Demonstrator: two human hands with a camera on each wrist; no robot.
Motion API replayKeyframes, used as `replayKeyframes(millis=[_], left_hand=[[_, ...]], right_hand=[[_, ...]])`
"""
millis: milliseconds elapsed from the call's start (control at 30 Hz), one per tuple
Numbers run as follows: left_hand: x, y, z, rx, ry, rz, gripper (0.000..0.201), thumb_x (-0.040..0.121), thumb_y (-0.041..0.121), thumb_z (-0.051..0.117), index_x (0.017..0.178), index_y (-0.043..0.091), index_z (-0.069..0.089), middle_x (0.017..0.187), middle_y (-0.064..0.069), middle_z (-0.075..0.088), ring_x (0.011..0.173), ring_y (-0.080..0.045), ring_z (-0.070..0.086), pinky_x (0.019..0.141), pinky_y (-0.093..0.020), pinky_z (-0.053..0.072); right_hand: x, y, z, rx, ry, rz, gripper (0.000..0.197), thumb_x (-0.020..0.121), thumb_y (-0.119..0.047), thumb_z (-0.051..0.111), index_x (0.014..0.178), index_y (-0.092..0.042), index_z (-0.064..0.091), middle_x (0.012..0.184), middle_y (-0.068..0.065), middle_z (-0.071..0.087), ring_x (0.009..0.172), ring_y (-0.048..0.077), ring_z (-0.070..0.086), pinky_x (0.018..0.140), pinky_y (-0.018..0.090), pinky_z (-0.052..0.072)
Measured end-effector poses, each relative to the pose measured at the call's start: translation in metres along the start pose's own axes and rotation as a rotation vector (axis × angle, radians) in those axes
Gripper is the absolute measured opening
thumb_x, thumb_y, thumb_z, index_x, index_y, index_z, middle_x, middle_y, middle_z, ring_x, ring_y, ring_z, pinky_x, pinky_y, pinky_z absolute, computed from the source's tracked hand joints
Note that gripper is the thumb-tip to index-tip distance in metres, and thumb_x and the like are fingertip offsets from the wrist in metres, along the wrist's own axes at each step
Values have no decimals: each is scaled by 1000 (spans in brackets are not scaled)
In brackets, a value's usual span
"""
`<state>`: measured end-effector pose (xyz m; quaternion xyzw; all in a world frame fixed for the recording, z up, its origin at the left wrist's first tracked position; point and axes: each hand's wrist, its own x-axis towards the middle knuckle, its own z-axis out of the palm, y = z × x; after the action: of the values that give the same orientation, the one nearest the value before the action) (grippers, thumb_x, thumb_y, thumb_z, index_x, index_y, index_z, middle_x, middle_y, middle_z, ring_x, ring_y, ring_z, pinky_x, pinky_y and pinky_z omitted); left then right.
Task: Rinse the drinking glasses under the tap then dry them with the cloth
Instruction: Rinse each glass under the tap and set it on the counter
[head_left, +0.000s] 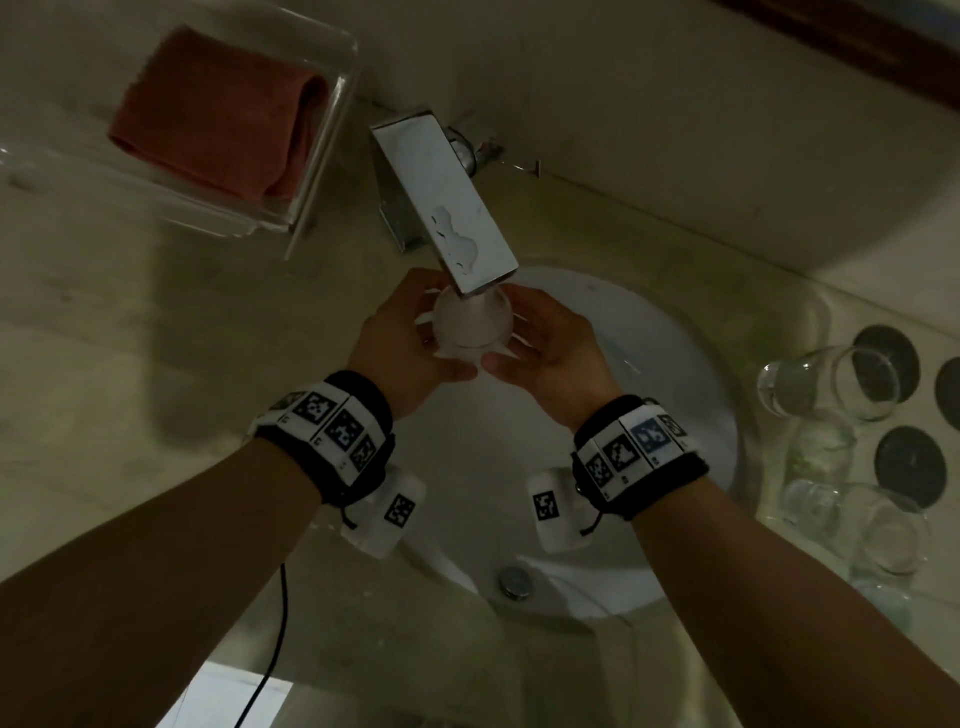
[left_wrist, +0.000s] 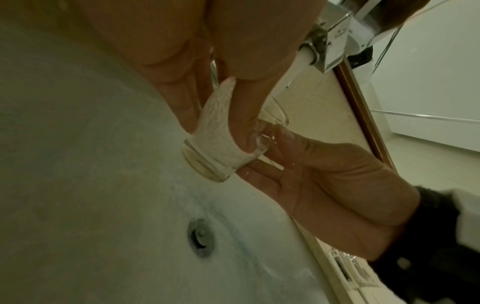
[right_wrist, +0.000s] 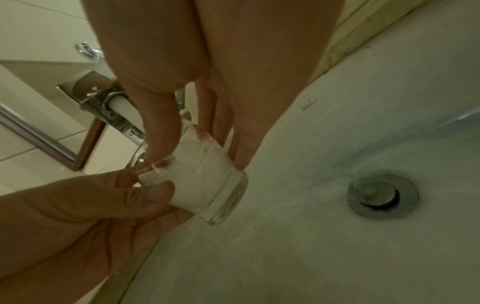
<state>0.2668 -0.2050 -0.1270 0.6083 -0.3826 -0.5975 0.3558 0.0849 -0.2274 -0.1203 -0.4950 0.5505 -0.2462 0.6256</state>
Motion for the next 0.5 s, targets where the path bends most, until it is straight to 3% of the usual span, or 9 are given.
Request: replayKeyframes(millis=[67,233,300,367,433,500], left_hand=[[0,-1,0,7,0,15,80,65,-9,86,124,30,47,117,15,58,100,-2,63,79,-17,56],[3,-3,0,7,-12,15,80,68,-9,83,105,49,43,112,22,54,97,3,59,85,-26,54],[2,-3,0,51,-16,24,81,67,-6,85,108,49,43,113,22,55,98,4,59,86,-24,54],[2,-3,-1,84,-12,-1,77,66,-3,88,120,37,49,119,13,60,103,-6,63,89,-29,56],[3,-1,-1,148,-35,-57,78,67,8,90,132,21,50,125,1,62,109,-16,65,92,-35,56],[5,-3,0,212,-96,-155,73,67,32,90,130,15,57,122,-3,66,109,-20,66,94,-39,56]], right_hand=[[0,1,-1,-7,-5,-9,67,78,4,80,136,-16,53,131,-3,63,125,13,60,109,41,48],[0,6,-2,17,-3,-12,69,77,2,81,138,-12,53,135,3,62,126,15,59,110,42,48],[-1,7,-1,8,-2,-12,67,78,0,82,137,-15,54,134,2,62,126,14,59,109,40,48],[-1,6,-2,-16,5,-3,62,80,-3,81,135,-17,55,133,1,63,124,14,60,107,39,50],[3,9,0,-96,28,24,56,84,-19,80,135,-16,57,129,0,66,119,15,63,102,41,54],[6,8,3,-239,45,73,66,79,-59,72,129,-16,63,121,1,70,111,19,67,98,47,55]])
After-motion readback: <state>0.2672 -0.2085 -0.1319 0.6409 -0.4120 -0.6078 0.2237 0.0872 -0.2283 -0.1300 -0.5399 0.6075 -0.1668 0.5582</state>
